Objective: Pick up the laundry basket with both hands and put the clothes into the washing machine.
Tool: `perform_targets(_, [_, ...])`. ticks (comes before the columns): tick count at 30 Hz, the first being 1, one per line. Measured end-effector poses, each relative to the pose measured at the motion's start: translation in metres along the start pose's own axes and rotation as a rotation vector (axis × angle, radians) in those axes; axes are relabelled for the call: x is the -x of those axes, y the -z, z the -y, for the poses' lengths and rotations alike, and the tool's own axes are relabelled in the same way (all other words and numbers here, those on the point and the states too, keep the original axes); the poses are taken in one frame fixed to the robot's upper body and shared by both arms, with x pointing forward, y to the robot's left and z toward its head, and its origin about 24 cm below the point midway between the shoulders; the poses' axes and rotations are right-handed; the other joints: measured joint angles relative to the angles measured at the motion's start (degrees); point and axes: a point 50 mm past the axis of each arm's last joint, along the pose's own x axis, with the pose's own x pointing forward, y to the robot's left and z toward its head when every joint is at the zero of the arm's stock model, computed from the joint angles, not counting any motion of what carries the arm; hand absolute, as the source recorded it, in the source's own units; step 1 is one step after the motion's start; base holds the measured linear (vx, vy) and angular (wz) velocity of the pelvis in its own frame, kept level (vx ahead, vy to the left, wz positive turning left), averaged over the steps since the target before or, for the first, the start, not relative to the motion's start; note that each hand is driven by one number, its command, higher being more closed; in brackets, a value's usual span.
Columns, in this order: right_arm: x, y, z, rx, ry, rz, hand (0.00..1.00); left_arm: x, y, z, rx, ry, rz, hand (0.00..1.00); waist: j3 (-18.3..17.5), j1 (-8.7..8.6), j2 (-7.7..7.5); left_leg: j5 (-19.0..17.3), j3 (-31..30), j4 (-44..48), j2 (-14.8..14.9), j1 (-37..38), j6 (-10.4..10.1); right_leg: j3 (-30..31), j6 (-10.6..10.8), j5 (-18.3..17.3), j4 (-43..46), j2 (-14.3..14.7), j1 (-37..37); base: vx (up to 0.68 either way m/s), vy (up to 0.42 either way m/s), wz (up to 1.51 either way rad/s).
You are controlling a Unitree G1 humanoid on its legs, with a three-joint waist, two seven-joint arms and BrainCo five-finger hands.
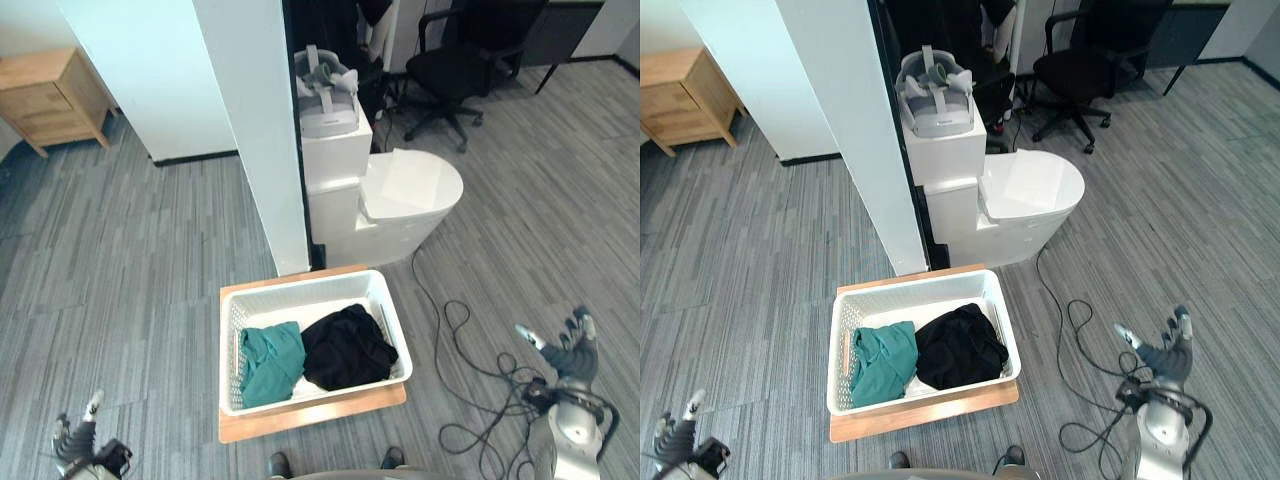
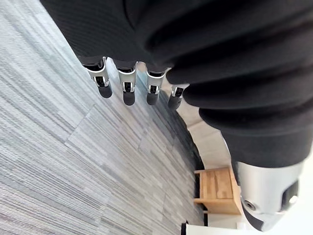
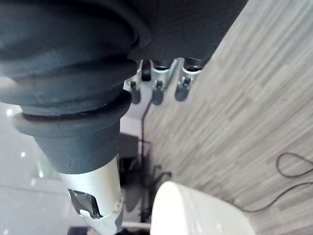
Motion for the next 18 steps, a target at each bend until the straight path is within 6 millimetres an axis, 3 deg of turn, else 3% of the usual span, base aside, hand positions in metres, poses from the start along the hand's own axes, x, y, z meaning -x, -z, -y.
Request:
perform_targets(6, [-0.039, -0.032, -0.046, 0.120, -0.237, 0.125, 0.00, -0.013, -0.029, 0.054, -0.145, 0.182, 0.077, 0.00, 2.42, 0.09, 0.26, 0.01, -0.34, 1.05, 0.07, -0.36, 0.01, -0.32, -0.02, 0.02, 0.50, -0.18, 0.13, 0.04, -0.009, 0.05])
perform_targets(7, [-0.043, -0.034, -0.059, 0.138, -0.293, 0.132, 0.00, -0.013, -0.034, 0.071, -0.174, 0.242, 0.095, 0.00, 3.48, 0.09, 0.59, 0.01, -0.31, 1.12, 0.11, -0.37, 0.01, -0.32, -0.02, 0.02, 0.59, -0.17, 0.10, 0.00, 0.000, 0.00])
perform_targets(14, [-0.040, -0.022, -0.107, 0.188, -0.497, 0.081, 0.00, 0.001, -0.036, 0.130, -0.349, 0.465, 0.150, 0.00, 6.39, 0.15, 1.63, 0.01, 0.69, 2.21, 0.36, -0.84, 0.01, -0.02, -0.04, 0.06, 1.84, -0.24, -1.02, 0.01, -0.011, -0.05])
perform_targets(18, [-0.041, -0.016, -0.129, 0.214, -0.558, 0.031, 0.00, 0.020, -0.037, 0.175, -0.417, 0.630, 0.192, 0.00, 8.46, 0.10, 2.36, 0.01, 0.77, 3.95, 0.57, -1.96, 0.01, 0.00, -0.25, 0.80, 3.14, -0.45, -2.04, 0.00, -0.003, -0.02])
